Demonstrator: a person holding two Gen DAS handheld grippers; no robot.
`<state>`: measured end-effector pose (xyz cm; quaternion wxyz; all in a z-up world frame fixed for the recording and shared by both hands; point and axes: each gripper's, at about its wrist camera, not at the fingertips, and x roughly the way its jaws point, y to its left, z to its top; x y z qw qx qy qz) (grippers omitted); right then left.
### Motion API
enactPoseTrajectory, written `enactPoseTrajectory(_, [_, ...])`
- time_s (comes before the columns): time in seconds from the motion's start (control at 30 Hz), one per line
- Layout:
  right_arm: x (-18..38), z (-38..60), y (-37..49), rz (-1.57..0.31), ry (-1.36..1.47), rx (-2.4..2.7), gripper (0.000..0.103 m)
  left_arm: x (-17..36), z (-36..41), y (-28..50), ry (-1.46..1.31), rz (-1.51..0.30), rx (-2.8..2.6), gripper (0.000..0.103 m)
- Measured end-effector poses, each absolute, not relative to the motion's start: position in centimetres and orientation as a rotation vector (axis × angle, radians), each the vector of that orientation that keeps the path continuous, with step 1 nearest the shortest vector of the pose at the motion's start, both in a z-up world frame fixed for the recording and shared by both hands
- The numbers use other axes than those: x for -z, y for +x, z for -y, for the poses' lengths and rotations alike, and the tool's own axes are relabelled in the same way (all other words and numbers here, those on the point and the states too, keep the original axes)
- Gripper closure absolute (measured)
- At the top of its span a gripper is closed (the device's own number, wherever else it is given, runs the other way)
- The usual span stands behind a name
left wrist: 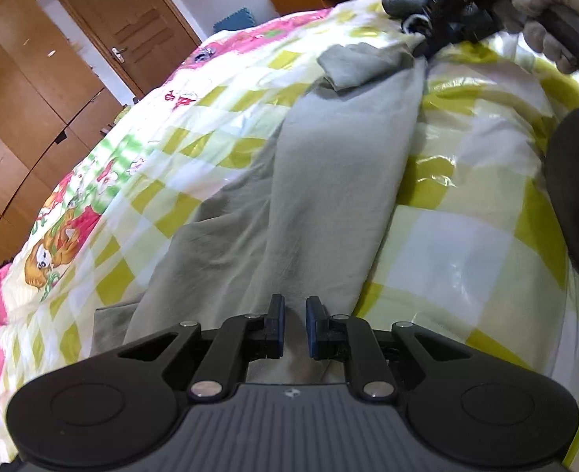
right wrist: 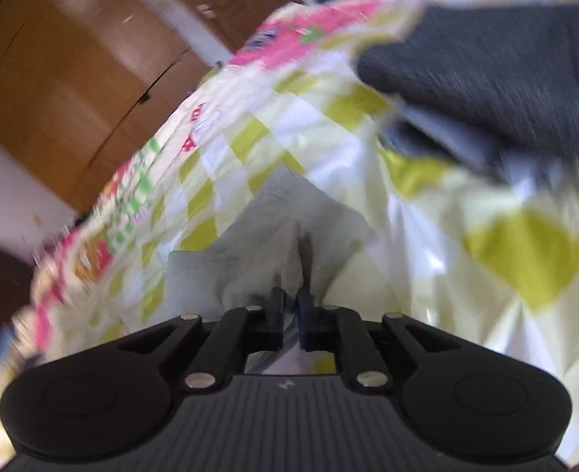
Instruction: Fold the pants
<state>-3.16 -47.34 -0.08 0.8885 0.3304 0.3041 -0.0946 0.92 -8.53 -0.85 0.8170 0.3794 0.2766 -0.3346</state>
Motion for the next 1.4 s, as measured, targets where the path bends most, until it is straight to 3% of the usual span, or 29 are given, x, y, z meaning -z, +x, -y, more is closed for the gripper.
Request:
enactPoseTrajectory(0.13, [-2.8,43.3,-1.4,-0.663,0.209,0.176,0.068,0.9,9.0,1.2,0.821,-0.603,0.704,0.074])
enactPoseTrajectory(0.2, [-3.1,42.9,-1.0,-0.674,0.154,0.133,0.053,1.0,9.1,1.3,0.827,-0.607,0.701,0.073])
enactPoseTrajectory(0.23, [-2.9,43.0,-0.6,-0.685,0.172,0.121,0.052,1.0,9.1,1.3,0.828,-0.61,0.699,0.073])
enactPoseTrajectory(0.37, [-1.5,46.5,1.2,-0.736,0.393,0.141,0.052,1.1,9.2,1.2,0.831,-0.618,0.695,0.073])
enactPoseTrajectory(0.43, [0.2,48.1,1.9,-0.769,0.52,0.116,0.059,1.1,9.3,1.2,0.833,-0.617,0.698,0.073])
enactPoseTrajectory(0.5, [1.0,49.1,2.7,-0.811,0.612,0.121,0.091,1.1,9.5,1.4,0.839,-0.616,0.702,0.073])
enactPoseTrajectory(0.53, [1.2,49.4,3.0,-0.821,0.672,0.101,0.099,1.1,9.5,1.4,0.841,-0.615,0.704,0.073])
enactPoseTrajectory(0.63, [-0.4,49.9,3.6,-0.75,0.806,0.011,0.099,0.9,9.5,1.6,0.845,-0.61,0.707,0.07])
enactPoseTrajectory(0.87, [-7.6,50.8,0.6,-0.356,0.952,-0.094,0.1,0.1,8.8,1.9,0.814,-0.599,0.671,0.068])
enactPoseTrajectory(1.1, [1.8,52.0,-3.3,-0.602,1.024,0.169,0.096,1.2,9.1,1.0,0.839,-0.598,0.695,0.068])
enactPoseTrajectory(1.23, [3.0,52.5,-5.0,-0.578,1.083,0.212,0.095,1.0,9.2,1.0,0.842,-0.596,0.698,0.068])
enactPoseTrajectory(1.33, [2.5,52.9,-5.4,-0.561,1.086,0.236,0.085,1.0,9.2,1.0,0.845,-0.594,0.699,0.068])
enactPoseTrajectory(1.4, [2.5,52.7,-5.8,-0.564,1.095,0.237,0.073,0.9,9.1,0.9,0.853,-0.589,0.701,0.068])
